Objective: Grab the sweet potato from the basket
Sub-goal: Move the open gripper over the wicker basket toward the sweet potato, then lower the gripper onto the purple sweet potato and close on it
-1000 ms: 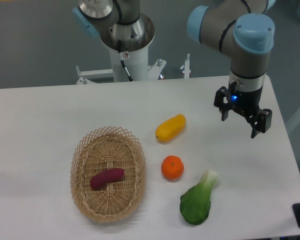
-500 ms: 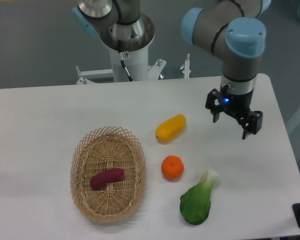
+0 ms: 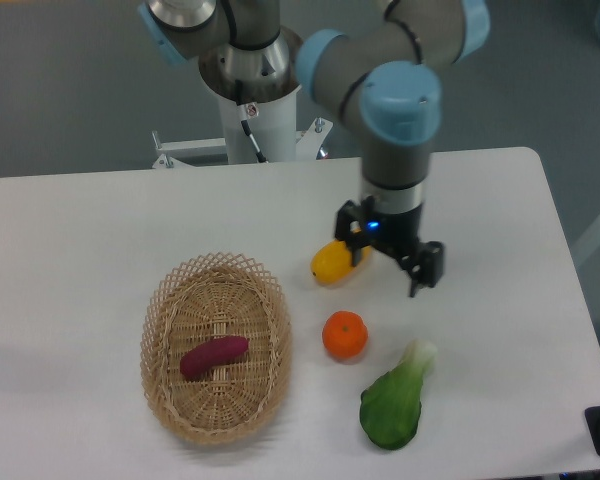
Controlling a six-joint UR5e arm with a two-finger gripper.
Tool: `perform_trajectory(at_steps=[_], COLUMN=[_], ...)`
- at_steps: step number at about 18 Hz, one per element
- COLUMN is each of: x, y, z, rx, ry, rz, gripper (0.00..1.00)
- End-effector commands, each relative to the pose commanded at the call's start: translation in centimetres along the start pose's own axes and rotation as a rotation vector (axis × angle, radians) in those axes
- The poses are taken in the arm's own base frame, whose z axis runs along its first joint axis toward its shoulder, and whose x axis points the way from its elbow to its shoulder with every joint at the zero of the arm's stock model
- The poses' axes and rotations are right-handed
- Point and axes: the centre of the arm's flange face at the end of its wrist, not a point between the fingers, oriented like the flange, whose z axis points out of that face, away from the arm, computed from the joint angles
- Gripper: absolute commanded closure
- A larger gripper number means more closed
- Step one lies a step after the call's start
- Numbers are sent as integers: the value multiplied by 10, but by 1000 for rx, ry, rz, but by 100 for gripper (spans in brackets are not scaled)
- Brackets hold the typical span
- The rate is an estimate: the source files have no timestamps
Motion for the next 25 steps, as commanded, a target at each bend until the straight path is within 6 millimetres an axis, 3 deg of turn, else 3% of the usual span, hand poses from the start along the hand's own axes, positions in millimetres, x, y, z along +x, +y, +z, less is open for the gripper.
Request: perform_trajectory(at_steps=[2,6,9,13,18,25], x=[24,63,79,92,114,127], y=[-19,-36,-47,-51,-62,-71], z=[7,33,55,84,125,147], rx=[10,17,0,-23,-60,-69], ry=[4,14,50,107,156,171], rz=[9,61,143,287,322,335], gripper=[0,0,0,0,0,0])
